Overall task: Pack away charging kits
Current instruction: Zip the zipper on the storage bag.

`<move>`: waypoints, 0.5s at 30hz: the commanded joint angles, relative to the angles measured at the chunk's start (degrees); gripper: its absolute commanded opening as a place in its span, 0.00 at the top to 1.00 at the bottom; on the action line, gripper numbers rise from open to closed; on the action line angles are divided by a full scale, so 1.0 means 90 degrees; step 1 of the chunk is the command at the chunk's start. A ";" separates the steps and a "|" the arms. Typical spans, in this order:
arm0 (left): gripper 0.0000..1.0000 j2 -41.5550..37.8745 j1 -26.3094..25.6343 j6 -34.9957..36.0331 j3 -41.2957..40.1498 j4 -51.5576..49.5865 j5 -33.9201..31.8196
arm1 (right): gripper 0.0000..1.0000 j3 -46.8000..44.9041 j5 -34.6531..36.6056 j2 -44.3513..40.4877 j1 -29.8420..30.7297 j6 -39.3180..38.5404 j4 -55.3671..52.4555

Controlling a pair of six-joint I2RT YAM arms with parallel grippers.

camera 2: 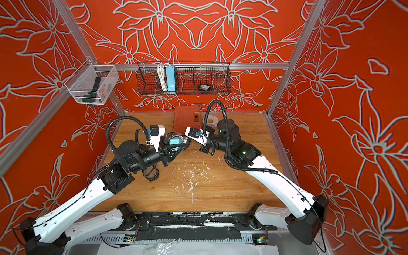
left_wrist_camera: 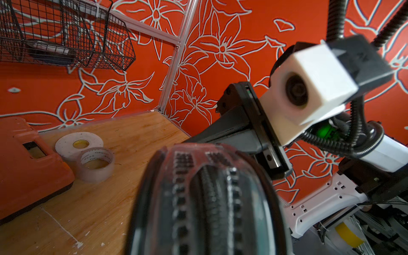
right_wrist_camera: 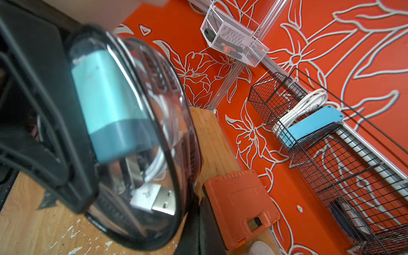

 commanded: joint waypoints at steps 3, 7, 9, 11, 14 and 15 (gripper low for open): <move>1.00 0.0105 -0.0032 0.0195 -0.0013 -0.0578 0.0243 | 1.00 0.0541 -0.0026 -0.0052 -0.0103 -0.0311 0.0425; 1.00 0.0114 -0.0033 0.0194 -0.0091 -0.0505 0.0218 | 1.00 0.0630 -0.0380 -0.0077 -0.0104 -0.0231 0.0320; 1.00 0.0160 -0.0042 0.0170 -0.0070 -0.0485 0.0221 | 1.00 0.0605 -0.0767 -0.0094 -0.0105 -0.0198 0.0241; 1.00 0.0211 -0.0034 0.0156 -0.0039 -0.0468 0.0260 | 1.00 0.0523 -0.1003 -0.0119 -0.0103 -0.0132 0.0273; 1.00 0.0225 -0.0032 0.0115 -0.0070 -0.0387 0.0268 | 0.96 0.0383 -0.0917 -0.0135 -0.0103 0.0049 0.0469; 1.00 0.0183 -0.0032 0.0078 -0.0125 -0.0328 0.0180 | 0.83 0.0371 -0.0710 -0.0138 -0.0103 0.0164 0.0490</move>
